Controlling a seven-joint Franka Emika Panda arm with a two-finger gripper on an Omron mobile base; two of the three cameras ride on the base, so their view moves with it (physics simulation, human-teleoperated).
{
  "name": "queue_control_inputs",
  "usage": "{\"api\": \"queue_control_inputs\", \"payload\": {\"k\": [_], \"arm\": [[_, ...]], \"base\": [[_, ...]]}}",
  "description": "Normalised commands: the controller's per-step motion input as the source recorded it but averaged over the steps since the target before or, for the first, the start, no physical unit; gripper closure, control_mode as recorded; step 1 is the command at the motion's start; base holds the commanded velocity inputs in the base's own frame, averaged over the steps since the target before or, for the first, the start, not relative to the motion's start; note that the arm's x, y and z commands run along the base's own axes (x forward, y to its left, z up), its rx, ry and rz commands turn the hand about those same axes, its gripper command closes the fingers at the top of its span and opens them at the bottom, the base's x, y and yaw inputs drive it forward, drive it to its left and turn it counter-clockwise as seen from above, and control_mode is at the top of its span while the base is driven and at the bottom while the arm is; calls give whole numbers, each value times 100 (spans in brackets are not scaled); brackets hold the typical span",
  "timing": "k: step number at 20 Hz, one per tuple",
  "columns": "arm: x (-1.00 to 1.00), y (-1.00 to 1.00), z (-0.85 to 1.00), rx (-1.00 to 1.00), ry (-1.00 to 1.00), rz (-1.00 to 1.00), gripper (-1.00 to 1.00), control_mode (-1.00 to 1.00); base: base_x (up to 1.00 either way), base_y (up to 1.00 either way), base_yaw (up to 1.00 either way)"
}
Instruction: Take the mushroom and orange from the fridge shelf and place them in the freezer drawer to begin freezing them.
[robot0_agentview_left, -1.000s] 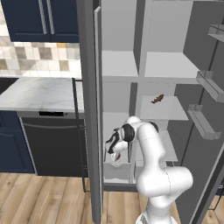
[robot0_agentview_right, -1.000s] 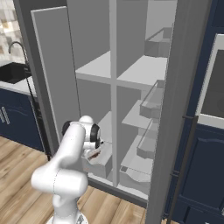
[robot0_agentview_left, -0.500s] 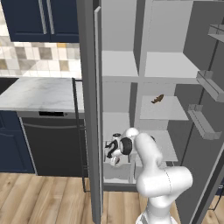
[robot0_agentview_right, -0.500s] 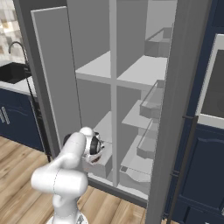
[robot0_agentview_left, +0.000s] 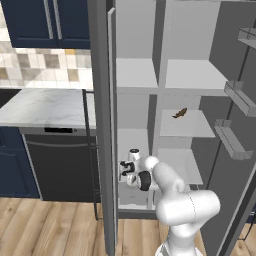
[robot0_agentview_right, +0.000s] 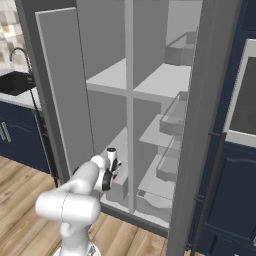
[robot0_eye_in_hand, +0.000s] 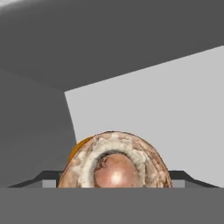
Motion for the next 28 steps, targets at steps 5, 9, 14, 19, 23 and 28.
{"api": "queue_control_inputs", "payload": {"k": [5,9,14,19,23,28], "arm": [[-38,2,-45,0,0,4,-100,-100],[-29,0,-28,0,0,3,-100,-100],[-15,0,-16,0,0,2,-100,-100],[-24,0,-11,0,0,2,-100,-100],[-36,1,13,0,-1,0,-100,-100],[-4,0,73,0,-5,0,-100,-100]], "base": [[0,0,0],[0,0,0],[0,0,0],[0,0,0],[0,0,0],[0,0,0]]}}
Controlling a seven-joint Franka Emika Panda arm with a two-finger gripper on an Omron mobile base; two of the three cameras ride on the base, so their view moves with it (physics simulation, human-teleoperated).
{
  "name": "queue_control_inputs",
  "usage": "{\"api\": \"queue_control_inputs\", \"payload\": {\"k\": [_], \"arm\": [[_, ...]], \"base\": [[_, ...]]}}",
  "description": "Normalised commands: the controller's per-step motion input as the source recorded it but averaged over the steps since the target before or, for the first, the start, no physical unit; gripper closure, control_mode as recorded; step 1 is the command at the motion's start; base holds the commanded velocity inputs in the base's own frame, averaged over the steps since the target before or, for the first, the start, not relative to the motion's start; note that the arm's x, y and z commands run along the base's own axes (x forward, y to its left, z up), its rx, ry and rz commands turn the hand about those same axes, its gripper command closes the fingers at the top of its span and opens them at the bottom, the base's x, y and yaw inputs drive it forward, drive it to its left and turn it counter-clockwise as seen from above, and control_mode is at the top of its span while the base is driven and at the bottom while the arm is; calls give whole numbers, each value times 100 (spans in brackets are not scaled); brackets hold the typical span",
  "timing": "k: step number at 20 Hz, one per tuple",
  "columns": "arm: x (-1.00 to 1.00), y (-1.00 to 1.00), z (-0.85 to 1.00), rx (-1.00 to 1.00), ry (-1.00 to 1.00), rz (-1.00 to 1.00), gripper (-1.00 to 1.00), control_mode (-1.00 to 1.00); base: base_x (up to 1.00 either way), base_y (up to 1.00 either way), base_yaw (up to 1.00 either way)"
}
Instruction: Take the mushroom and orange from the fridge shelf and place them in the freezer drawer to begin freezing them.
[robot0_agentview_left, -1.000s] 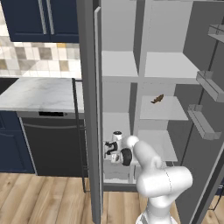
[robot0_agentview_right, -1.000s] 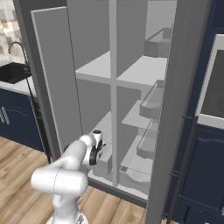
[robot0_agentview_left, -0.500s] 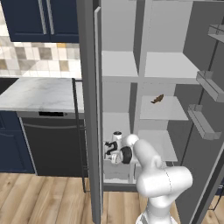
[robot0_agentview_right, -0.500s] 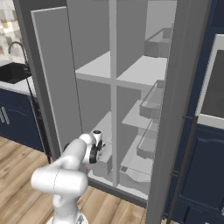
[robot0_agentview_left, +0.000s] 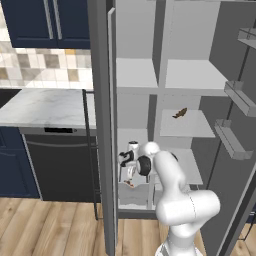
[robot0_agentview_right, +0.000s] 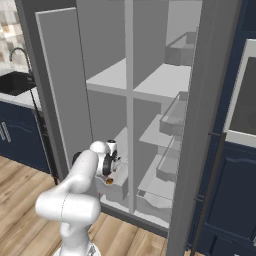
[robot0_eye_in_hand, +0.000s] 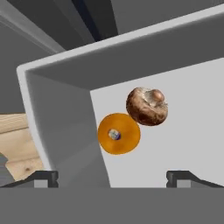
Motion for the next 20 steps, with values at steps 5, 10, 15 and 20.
{"api": "queue_control_inputs", "payload": {"k": [5,10,15,20], "arm": [[-22,0,59,0,-10,-1,-100,-100],[-55,0,51,0,-15,-3,-100,-100],[-62,0,49,0,-13,-2,-100,-100],[-76,0,34,0,-12,-1,-100,-100]], "base": [[0,0,0],[0,0,0],[0,0,0],[0,0,0]]}}
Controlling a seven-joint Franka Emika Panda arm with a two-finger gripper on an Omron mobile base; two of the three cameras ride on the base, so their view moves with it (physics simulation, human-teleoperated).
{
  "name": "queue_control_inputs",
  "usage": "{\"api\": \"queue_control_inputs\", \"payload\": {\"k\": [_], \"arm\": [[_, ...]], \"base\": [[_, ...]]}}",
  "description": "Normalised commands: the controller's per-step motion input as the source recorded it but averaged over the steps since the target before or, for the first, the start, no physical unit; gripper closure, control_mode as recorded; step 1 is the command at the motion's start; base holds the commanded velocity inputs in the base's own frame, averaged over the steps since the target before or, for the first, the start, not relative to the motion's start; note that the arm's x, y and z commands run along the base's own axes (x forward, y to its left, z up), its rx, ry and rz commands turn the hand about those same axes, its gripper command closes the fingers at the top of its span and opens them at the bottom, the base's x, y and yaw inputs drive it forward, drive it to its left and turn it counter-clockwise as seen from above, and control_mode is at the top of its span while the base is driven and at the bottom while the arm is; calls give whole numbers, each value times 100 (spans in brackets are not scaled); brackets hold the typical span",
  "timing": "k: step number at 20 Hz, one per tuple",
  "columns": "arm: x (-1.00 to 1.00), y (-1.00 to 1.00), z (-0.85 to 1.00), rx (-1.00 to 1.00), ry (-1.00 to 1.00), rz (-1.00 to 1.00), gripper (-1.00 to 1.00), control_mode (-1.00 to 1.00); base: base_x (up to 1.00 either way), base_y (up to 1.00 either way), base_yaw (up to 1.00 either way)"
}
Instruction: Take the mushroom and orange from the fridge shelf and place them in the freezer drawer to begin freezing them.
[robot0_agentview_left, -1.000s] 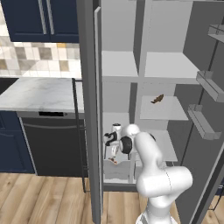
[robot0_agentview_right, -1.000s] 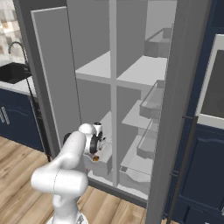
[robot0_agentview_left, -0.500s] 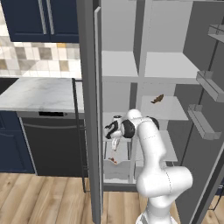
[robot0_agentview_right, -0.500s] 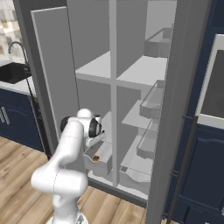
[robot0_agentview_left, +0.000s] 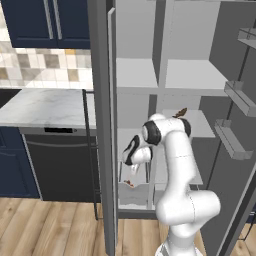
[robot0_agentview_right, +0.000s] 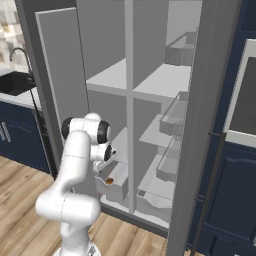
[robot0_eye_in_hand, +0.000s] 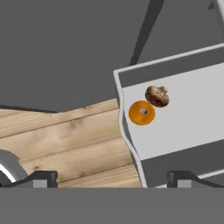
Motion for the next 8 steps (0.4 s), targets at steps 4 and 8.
{"api": "queue_control_inputs", "payload": {"k": [4,8], "arm": [[-73,0,15,0,-6,0,-100,-100],[-72,0,11,0,-3,0,-100,-100]], "base": [[0,0,0],[0,0,0]]}}
